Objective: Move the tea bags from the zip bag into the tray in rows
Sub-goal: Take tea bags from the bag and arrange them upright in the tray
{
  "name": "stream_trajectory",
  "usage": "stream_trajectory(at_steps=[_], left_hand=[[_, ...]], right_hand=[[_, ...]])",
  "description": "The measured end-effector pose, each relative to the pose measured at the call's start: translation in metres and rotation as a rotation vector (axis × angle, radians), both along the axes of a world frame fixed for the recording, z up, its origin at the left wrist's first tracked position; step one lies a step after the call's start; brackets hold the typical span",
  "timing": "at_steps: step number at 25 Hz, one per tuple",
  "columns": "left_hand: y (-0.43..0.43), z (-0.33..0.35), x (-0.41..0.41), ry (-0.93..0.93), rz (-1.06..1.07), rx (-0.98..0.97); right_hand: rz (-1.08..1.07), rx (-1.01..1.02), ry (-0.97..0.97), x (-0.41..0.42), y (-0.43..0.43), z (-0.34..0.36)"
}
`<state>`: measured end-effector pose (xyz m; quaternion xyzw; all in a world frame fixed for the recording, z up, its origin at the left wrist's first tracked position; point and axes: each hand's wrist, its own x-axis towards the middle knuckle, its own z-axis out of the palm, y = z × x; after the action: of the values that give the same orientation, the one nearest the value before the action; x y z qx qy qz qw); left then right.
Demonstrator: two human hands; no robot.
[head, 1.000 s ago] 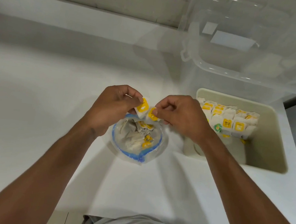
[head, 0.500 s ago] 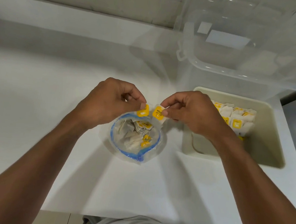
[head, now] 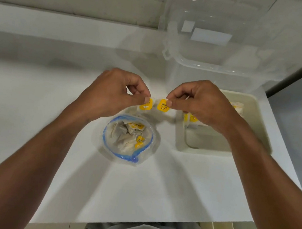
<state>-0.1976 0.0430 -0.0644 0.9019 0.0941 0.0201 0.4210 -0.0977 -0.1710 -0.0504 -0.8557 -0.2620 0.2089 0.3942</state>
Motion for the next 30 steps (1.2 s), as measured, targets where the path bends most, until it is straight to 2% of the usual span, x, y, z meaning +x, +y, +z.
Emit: stream_trajectory(at_steps=[9, 14, 20, 25, 28, 30], left_hand=[[-0.066, 0.014, 0.048, 0.024, -0.146, 0.123], [-0.115, 0.002, 0.08, 0.035, -0.133, 0.236], [-0.158, -0.018, 0.117, 0.122, -0.216, 0.33], [-0.177, -0.039, 0.142, 0.157, -0.241, 0.423], [-0.181, -0.056, 0.148, 0.188, -0.247, 0.504], [-0.181, -0.063, 0.149, 0.249, -0.273, 0.48]], right_hand=[[-0.036, -0.105, -0.131, 0.028, -0.067, 0.01], [-0.038, -0.263, -0.249, 0.055, -0.113, 0.002], [-0.038, -0.37, -0.233, 0.085, -0.148, -0.022], [-0.037, -0.541, -0.239, 0.098, -0.157, -0.044], [0.011, -0.616, -0.264, 0.1, -0.159, -0.058], [0.056, -0.635, -0.248, 0.1, -0.16, -0.065]])
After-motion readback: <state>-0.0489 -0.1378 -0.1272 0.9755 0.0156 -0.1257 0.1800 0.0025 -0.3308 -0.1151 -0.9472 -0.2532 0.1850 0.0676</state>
